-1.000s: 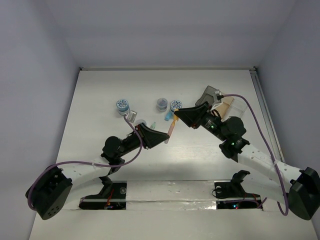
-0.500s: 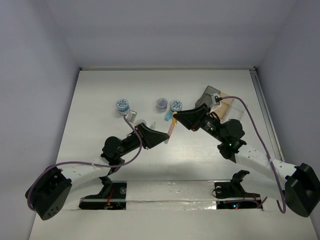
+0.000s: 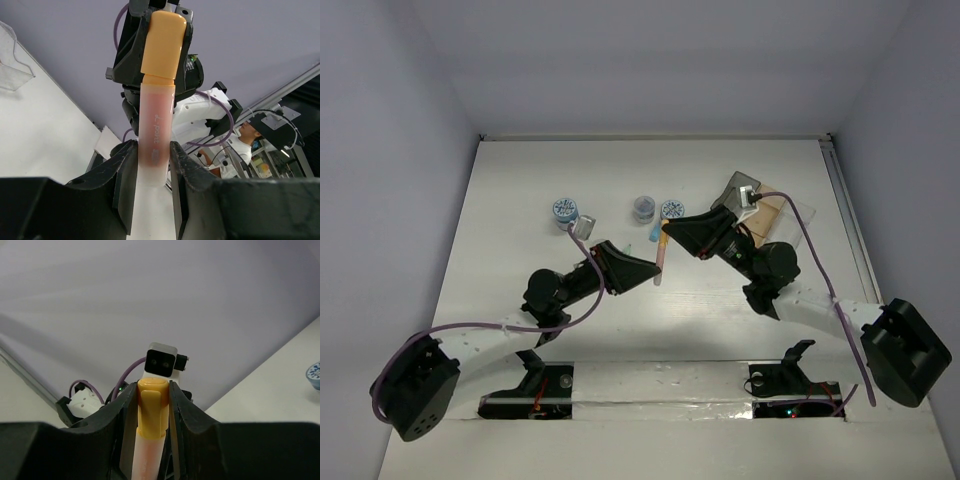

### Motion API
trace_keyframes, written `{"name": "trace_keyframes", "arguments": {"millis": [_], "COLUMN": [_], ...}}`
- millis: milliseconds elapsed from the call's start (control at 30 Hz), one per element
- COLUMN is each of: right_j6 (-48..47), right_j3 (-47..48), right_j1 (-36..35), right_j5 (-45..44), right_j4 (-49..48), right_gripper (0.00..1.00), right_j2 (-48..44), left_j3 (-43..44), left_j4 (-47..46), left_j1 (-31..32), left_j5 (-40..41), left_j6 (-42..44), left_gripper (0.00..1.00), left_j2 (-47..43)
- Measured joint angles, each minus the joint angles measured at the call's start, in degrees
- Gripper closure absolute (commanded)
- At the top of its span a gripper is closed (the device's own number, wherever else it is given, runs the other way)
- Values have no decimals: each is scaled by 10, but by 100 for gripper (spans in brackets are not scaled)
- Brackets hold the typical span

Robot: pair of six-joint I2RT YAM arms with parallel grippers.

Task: Sort the stationery into containers
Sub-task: Close the pen cap on the pen.

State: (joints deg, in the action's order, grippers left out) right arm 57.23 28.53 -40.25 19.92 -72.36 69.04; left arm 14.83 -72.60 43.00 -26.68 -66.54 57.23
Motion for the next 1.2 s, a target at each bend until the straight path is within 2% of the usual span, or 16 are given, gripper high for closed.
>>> {"name": "trace_keyframes", "arguments": {"millis": [300, 733, 1200], "right_j6": [28, 17, -38], "right_j3": [4, 28, 38], "right_j1": [-14, -53, -110], "right_j5": [1, -8, -64], "right_j4": [-42, -30, 69], "right_gripper": [82, 81, 88], "right_j2": [0, -11, -38], "left_j3": [8, 27, 45], "left_j4": [27, 53, 103], "left_j1": [-1, -1, -9], "left_j5": [-10, -34, -87], "left_j6": [33, 104, 136], "left_gripper": [100, 100, 100], "left_j2": [-54, -98, -120]}}
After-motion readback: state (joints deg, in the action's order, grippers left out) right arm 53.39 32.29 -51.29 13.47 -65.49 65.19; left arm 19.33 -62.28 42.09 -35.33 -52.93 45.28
